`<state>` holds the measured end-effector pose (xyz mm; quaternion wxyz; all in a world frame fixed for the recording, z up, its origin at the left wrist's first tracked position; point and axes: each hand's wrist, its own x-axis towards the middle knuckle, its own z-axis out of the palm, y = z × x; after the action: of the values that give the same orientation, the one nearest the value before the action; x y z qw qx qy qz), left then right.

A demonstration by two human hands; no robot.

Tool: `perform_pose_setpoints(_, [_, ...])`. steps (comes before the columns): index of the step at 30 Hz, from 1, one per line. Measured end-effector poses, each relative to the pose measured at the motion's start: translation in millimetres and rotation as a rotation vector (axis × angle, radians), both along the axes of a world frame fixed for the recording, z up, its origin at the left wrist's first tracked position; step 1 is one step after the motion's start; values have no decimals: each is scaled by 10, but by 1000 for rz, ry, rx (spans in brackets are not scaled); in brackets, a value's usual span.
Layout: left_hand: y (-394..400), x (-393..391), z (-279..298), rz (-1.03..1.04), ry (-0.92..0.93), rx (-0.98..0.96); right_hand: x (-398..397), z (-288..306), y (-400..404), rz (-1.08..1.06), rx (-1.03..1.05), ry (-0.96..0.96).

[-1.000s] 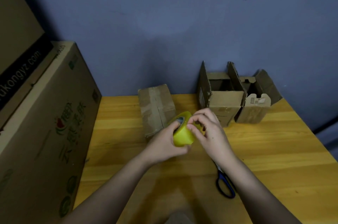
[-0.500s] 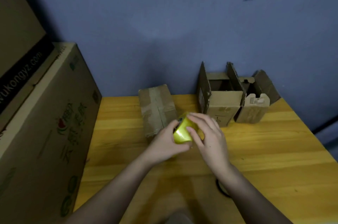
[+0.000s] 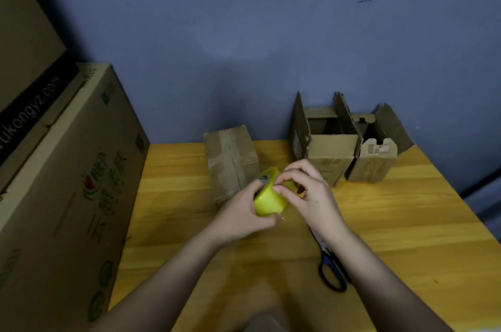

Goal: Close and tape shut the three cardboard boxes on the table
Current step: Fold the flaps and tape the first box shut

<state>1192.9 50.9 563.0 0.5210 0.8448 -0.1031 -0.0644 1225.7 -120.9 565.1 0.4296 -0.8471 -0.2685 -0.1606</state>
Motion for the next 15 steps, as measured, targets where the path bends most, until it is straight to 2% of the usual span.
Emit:
perform_pose_setpoints(7, [23, 49, 0, -19, -11, 118, -18, 1, 2, -9, -212, -83])
perform_pose_setpoints(11, [-5, 83, -22, 31, 47, 51, -70, -38, 13, -16, -198, -89])
perform_pose_setpoints(15, [-22, 88, -45, 23, 81, 43, -124, -132, 14, -119, -110, -77])
